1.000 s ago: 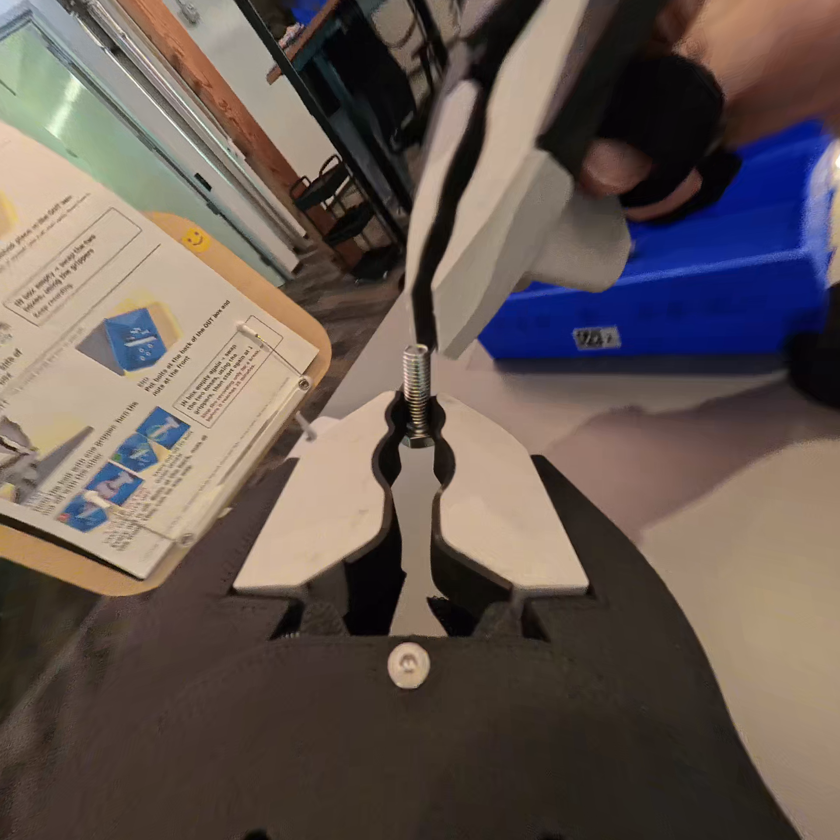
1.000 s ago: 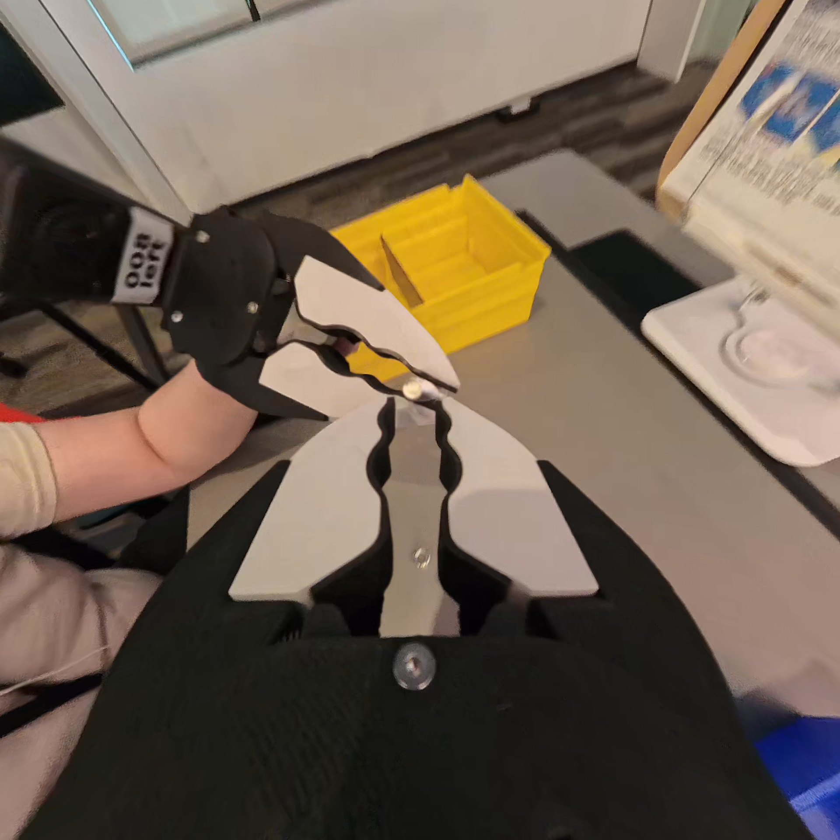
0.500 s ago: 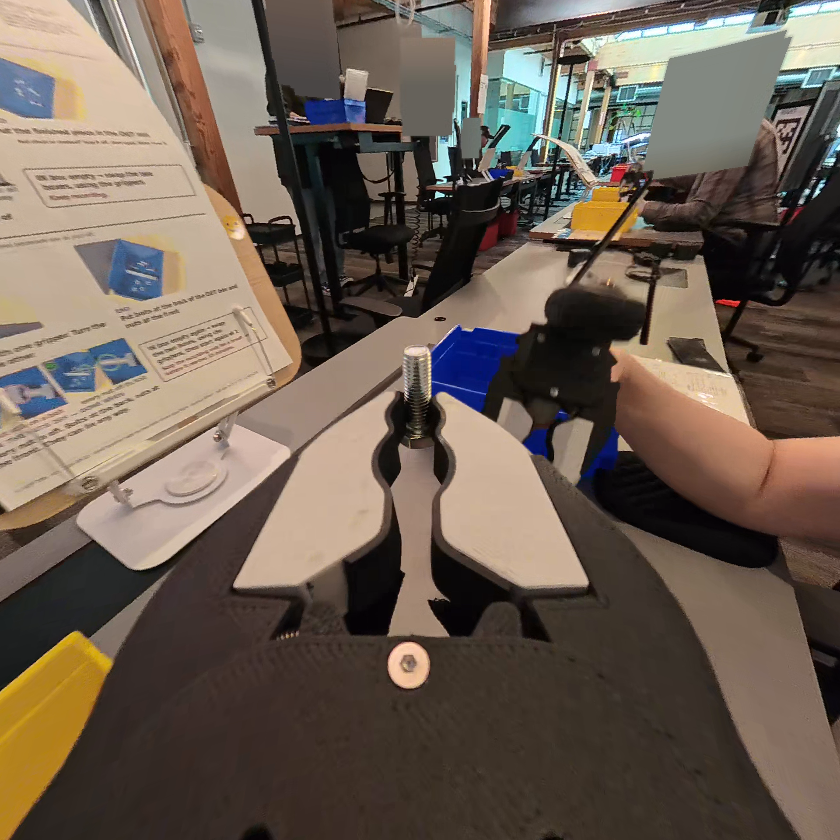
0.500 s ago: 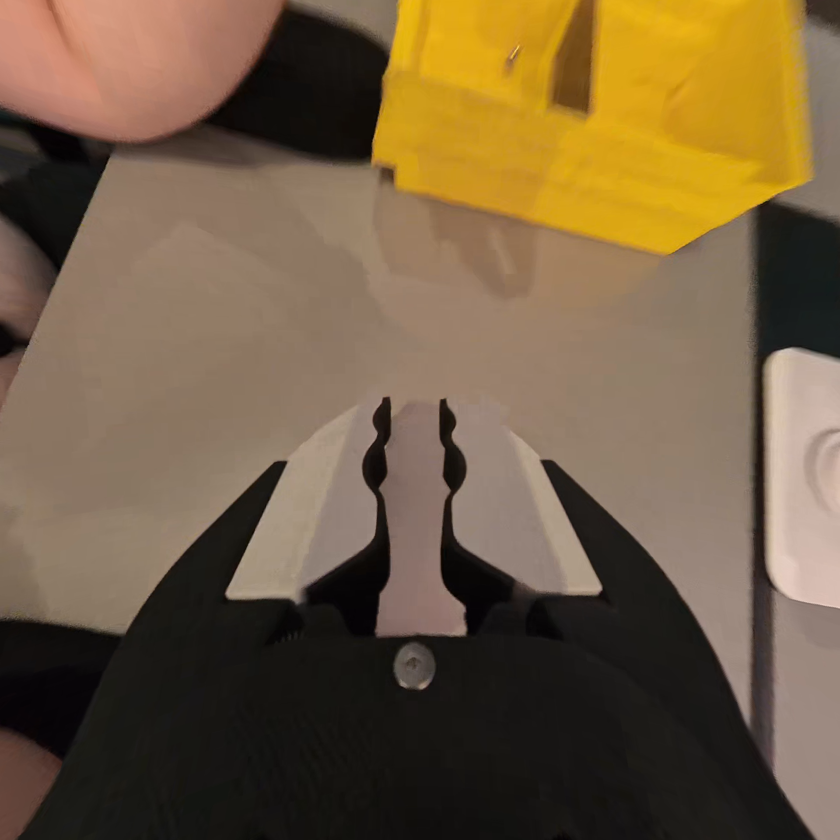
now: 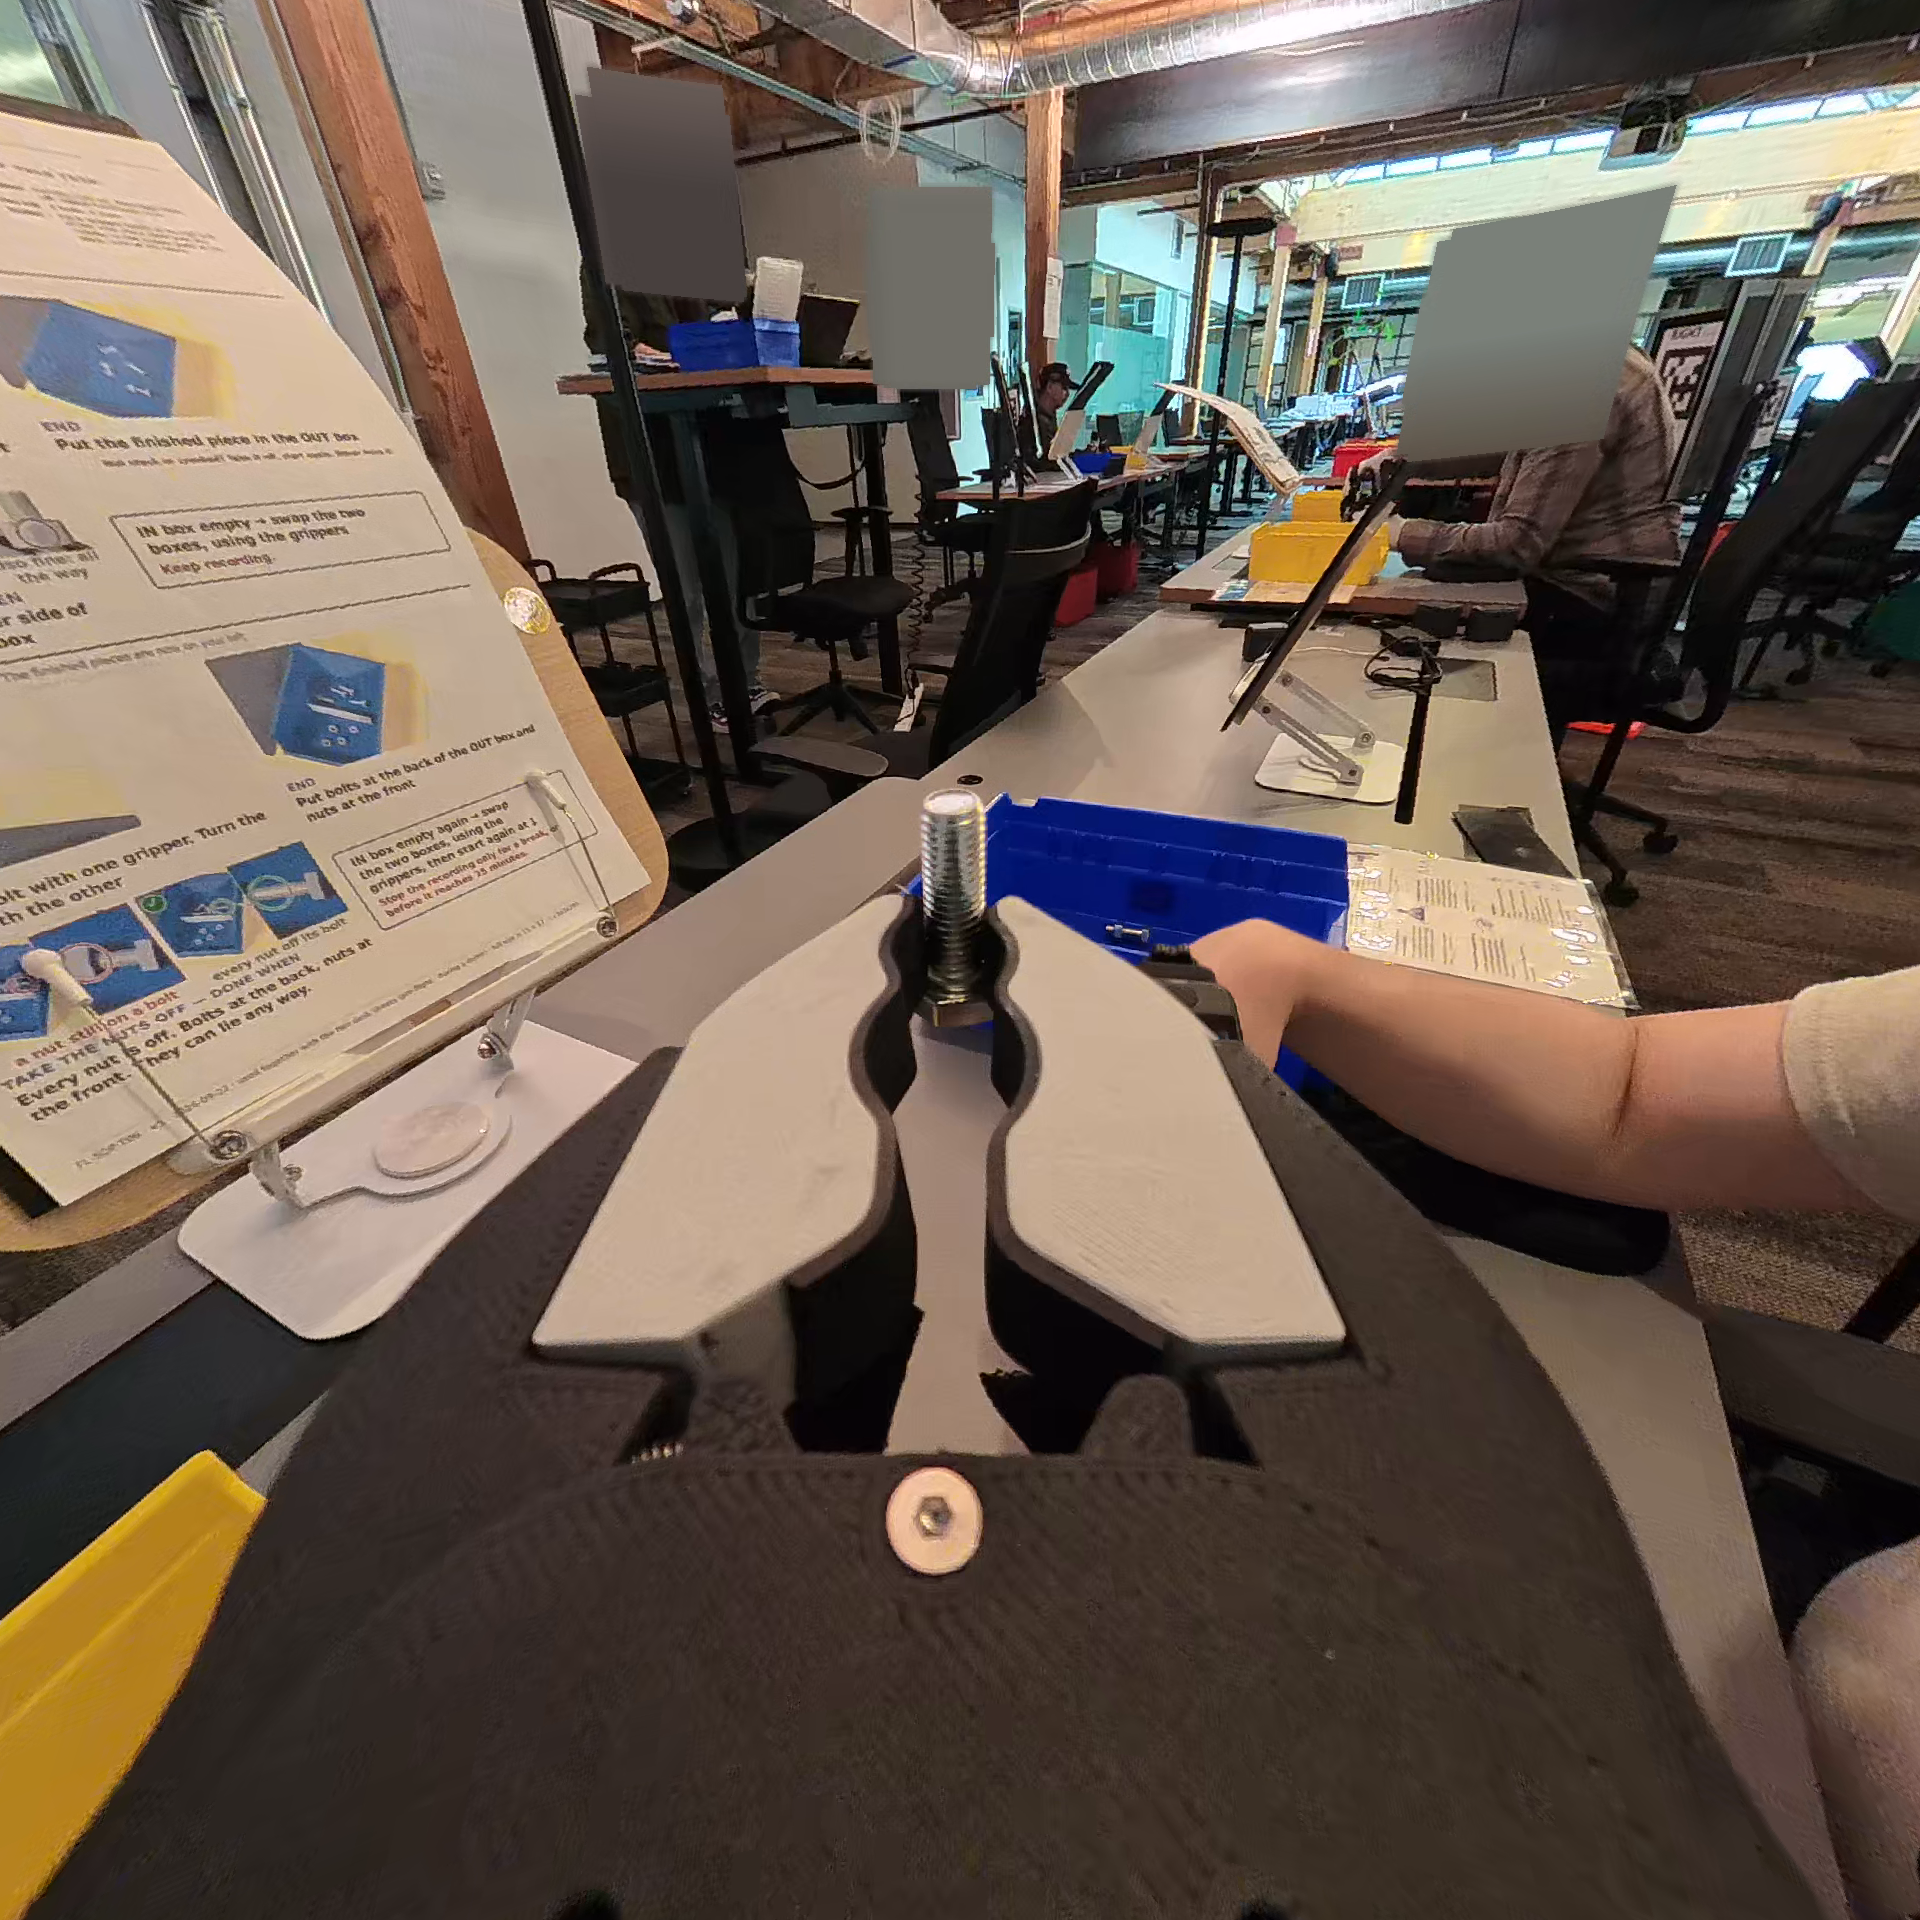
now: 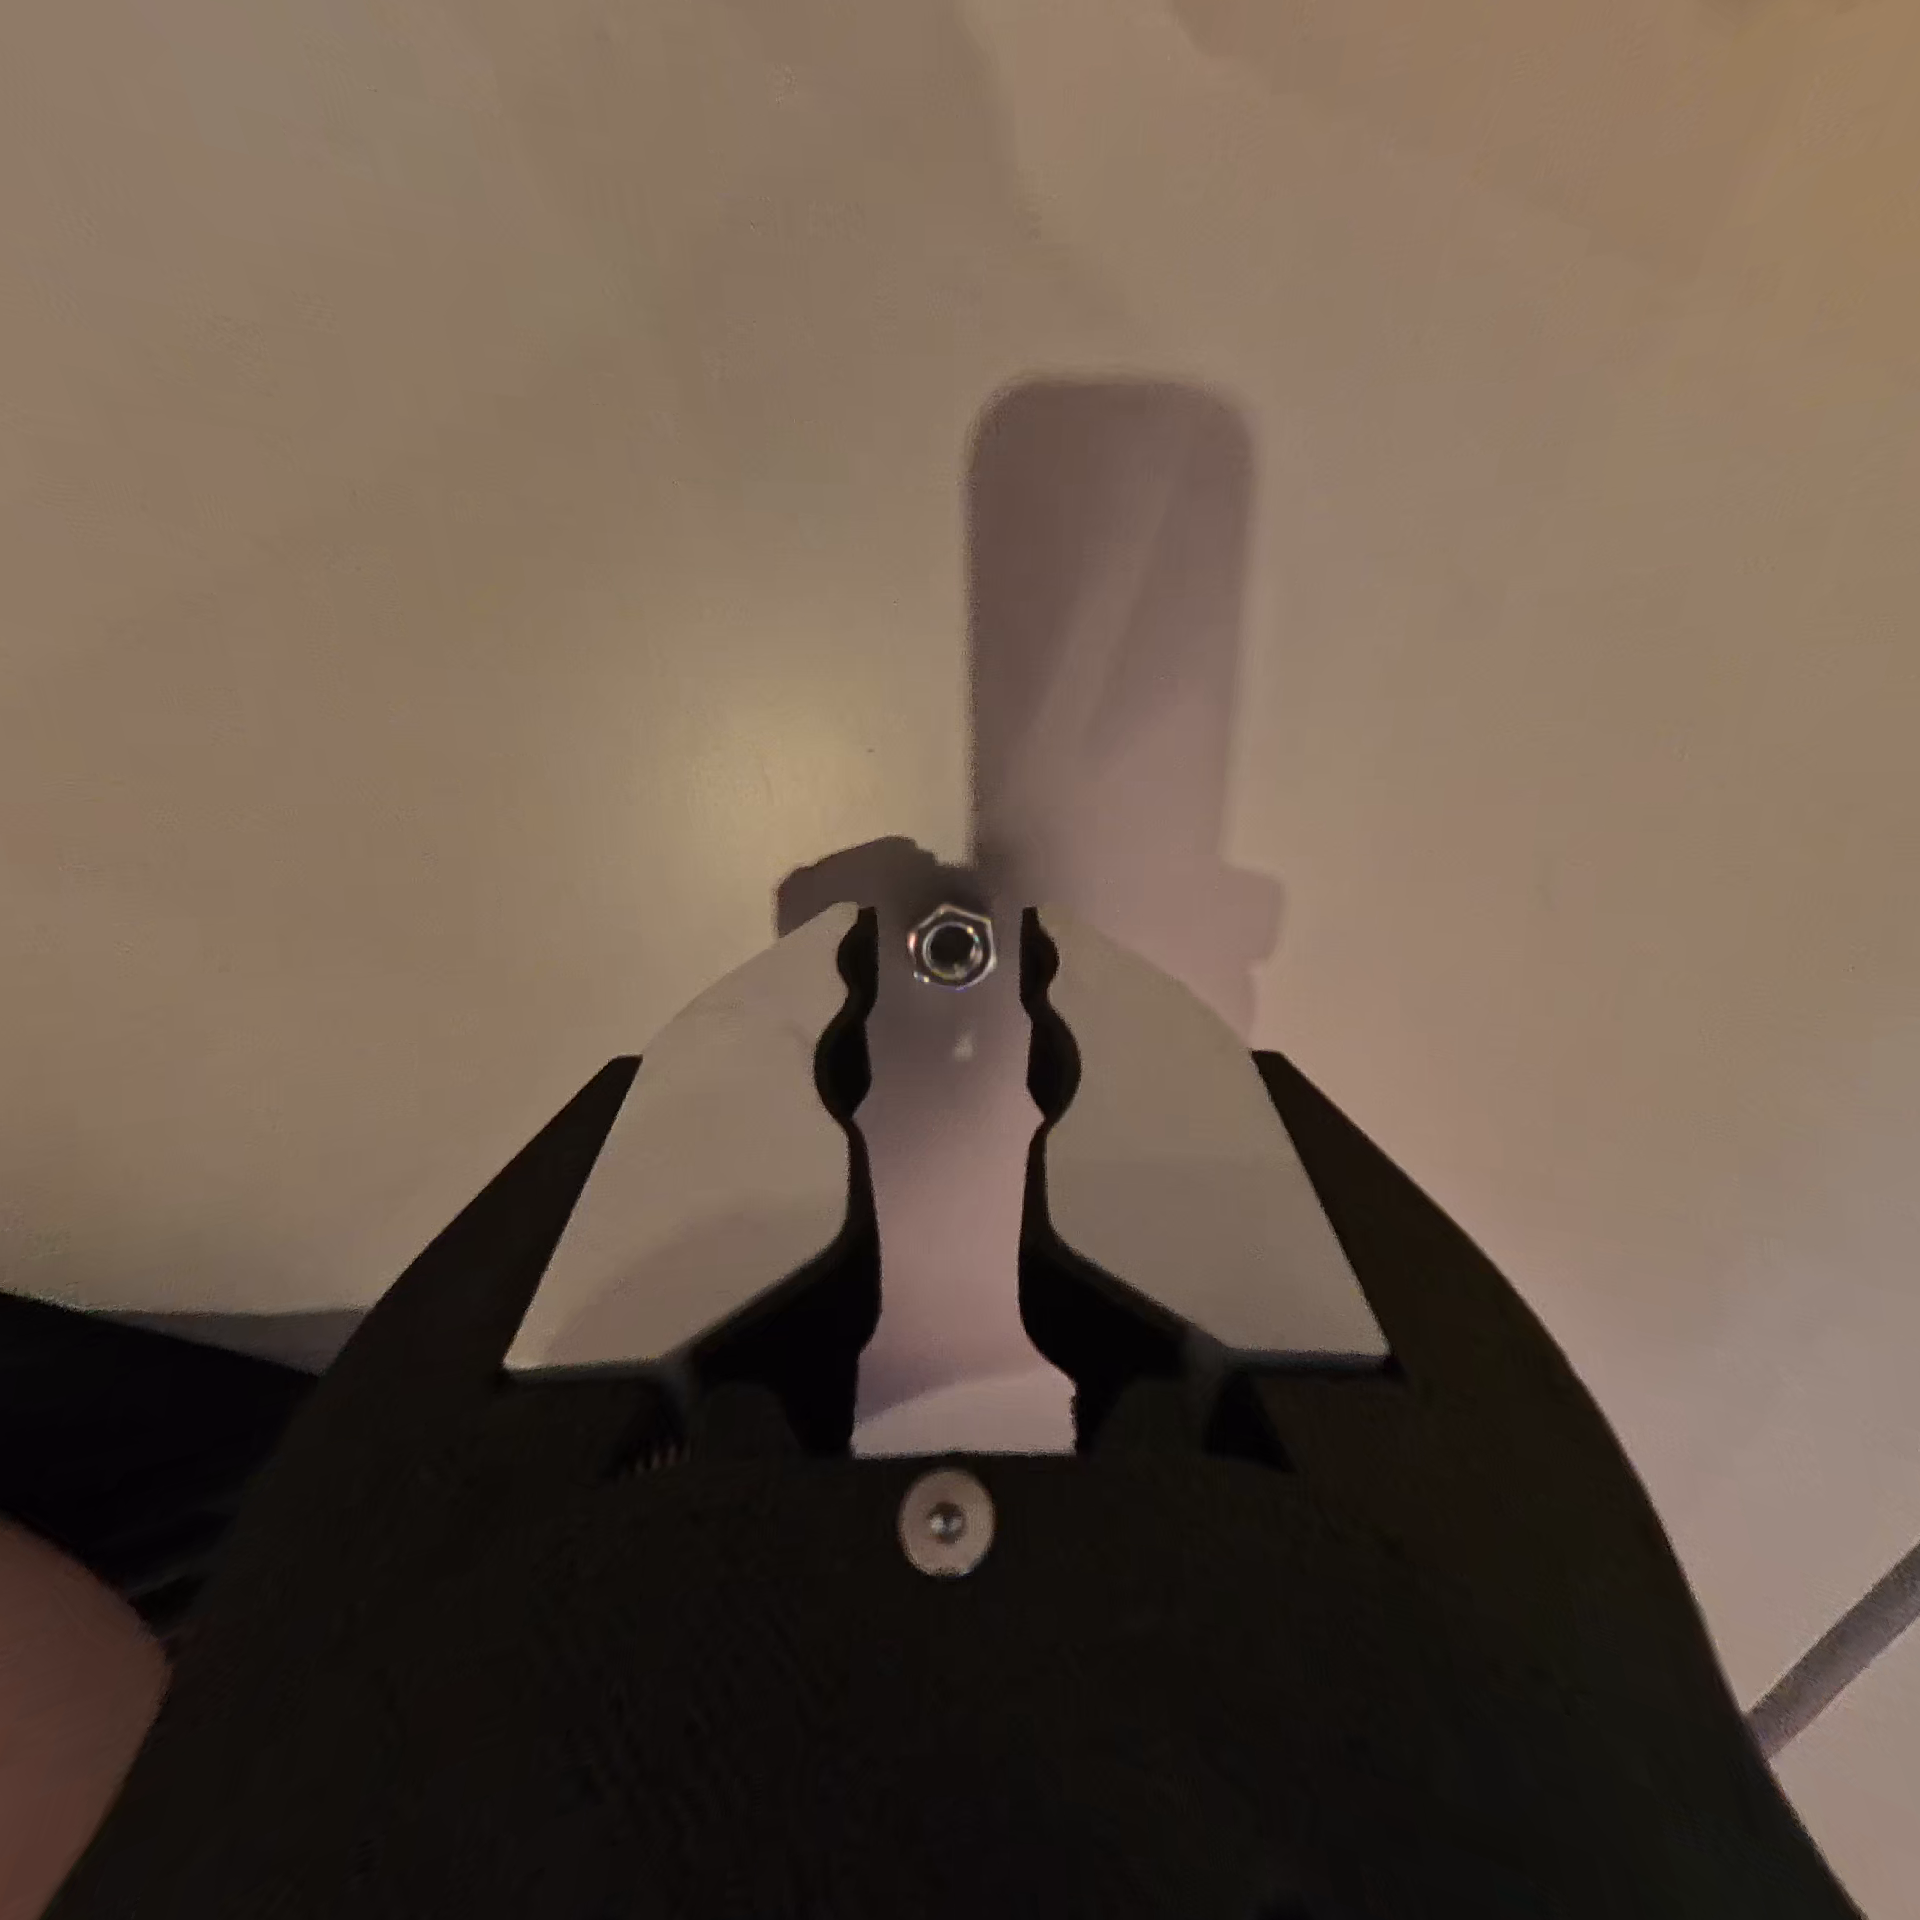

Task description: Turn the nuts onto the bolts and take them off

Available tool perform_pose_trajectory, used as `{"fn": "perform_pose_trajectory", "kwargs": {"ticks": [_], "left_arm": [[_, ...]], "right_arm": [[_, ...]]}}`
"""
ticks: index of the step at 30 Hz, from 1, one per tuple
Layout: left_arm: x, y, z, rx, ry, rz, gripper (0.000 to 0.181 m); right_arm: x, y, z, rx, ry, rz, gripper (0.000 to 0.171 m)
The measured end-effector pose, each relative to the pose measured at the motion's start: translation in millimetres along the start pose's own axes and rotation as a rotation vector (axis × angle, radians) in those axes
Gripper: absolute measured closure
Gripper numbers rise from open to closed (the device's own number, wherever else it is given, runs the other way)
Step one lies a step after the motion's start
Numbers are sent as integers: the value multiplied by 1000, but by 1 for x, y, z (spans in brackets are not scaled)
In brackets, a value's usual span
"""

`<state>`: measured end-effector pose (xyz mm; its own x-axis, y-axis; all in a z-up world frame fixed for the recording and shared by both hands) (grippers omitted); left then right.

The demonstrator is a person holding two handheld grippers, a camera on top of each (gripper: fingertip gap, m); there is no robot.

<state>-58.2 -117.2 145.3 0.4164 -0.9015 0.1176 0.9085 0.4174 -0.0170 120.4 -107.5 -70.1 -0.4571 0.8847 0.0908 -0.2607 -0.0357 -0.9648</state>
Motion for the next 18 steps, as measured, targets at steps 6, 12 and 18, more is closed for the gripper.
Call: {"fn": "perform_pose_trajectory", "kwargs": {"ticks": [6,12,18], "left_arm": [[3,-6,3,17,-4,-24,172],[5,-6,2,-7,20,-24,172],[7,-3,1,-20,25,-33,172]], "right_arm": [[-1,9,-3,-70,-10,1,143],[-1,12,-4,-100,-18,-2,145],[-1,12,-5,-89,-1,29,152]]}}
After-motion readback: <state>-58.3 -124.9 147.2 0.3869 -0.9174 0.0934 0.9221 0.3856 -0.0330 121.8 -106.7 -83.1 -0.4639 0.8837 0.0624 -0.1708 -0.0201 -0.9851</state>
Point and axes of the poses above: each gripper's, where its closed fingertips meet, y out along the fingers, z out of its top, x = y × z across the jaws, the point moved 8 cm from there along -y, back along the fingers, and after that the axes turned 9 degrees about -y, right-handed, at the moved point
